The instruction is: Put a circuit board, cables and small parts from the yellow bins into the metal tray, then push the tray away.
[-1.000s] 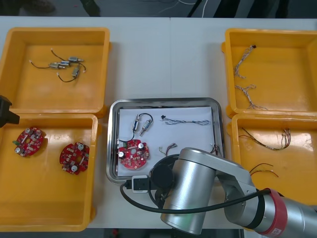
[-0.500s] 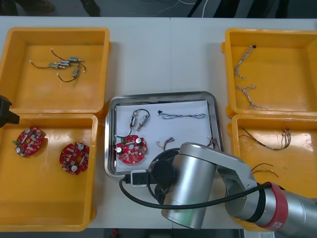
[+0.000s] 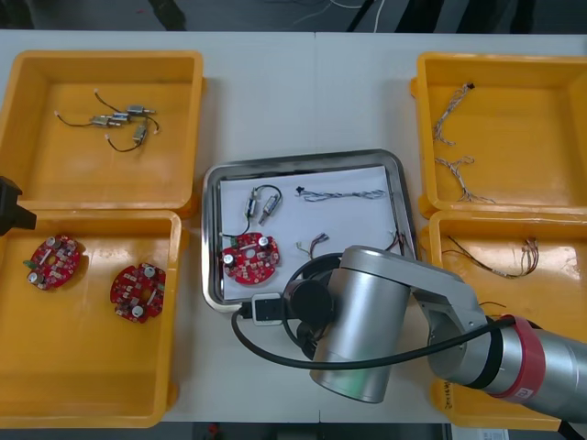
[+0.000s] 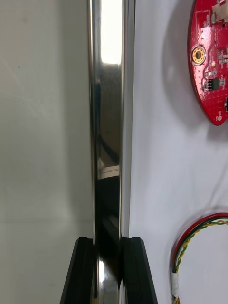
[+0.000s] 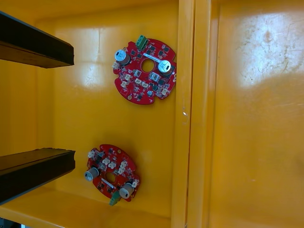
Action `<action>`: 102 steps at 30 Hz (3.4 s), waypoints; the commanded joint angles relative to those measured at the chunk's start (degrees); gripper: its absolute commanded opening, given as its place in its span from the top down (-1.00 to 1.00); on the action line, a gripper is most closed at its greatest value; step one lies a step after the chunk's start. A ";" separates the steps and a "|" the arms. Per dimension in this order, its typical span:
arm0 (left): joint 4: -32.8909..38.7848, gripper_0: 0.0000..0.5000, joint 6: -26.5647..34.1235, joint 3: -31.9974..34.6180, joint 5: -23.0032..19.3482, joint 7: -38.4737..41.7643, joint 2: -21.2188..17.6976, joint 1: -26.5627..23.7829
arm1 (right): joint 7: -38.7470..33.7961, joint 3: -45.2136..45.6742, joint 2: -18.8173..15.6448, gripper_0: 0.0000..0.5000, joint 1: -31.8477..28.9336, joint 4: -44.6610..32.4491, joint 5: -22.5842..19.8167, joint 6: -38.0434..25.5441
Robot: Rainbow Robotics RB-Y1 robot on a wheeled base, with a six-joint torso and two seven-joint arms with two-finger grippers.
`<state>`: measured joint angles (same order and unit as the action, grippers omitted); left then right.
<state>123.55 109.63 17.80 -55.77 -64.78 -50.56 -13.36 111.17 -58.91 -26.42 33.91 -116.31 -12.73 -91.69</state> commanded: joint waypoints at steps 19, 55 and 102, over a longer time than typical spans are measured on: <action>1.52 -1.00 0.37 1.36 -0.40 -3.42 -2.08 0.79 | -5.53 -0.95 1.72 0.98 7.92 5.39 -0.98 0.55; 1.52 -1.00 0.37 1.36 -0.40 -3.42 -2.08 0.79 | -8.34 -1.04 3.92 1.00 19.79 15.32 -5.55 2.57; 1.52 -1.00 0.37 1.36 -0.40 -3.42 -2.08 0.79 | -8.43 -3.85 1.19 1.00 32.97 30.17 -12.49 15.22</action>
<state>123.57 109.63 17.80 -55.77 -64.79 -50.56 -13.36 104.47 -62.26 -24.03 63.45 -86.74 -24.72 -77.98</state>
